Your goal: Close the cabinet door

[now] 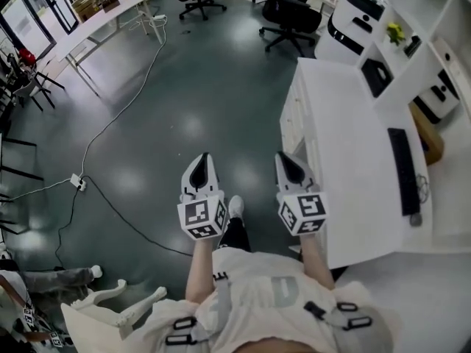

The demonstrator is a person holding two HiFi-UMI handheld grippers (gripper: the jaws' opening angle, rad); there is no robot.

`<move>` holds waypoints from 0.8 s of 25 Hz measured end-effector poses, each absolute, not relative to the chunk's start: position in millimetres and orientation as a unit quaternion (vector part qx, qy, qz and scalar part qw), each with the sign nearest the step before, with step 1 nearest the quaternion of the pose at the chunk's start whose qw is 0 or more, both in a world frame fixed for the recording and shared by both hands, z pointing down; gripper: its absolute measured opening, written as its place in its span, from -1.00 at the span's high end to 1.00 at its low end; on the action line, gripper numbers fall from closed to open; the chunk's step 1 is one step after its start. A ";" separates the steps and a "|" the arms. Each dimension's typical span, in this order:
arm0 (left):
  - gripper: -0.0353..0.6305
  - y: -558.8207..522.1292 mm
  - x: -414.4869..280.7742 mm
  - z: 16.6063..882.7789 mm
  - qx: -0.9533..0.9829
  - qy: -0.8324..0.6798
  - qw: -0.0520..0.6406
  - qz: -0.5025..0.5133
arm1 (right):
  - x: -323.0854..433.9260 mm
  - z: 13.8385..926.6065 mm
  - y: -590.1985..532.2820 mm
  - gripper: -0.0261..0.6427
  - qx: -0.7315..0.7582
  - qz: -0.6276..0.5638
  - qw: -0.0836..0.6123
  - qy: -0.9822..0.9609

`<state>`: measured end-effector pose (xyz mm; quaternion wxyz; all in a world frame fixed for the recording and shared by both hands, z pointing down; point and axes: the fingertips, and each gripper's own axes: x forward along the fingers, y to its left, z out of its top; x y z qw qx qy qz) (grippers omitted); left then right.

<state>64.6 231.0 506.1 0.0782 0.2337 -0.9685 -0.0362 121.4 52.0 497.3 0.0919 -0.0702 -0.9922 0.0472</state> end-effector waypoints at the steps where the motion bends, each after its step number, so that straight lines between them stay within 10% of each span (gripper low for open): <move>1: 0.88 230.0 48.8 503.8 0.235 -0.969 0.076 -0.029 | 105.3 495.1 51.3 0.91 -0.068 0.046 0.092 -0.992; 20: 0.88 202.4 -174.9 467.8 0.284 -0.956 0.058 -0.041 | -111.7 465.9 41.3 0.91 -0.035 0.039 0.074 -0.996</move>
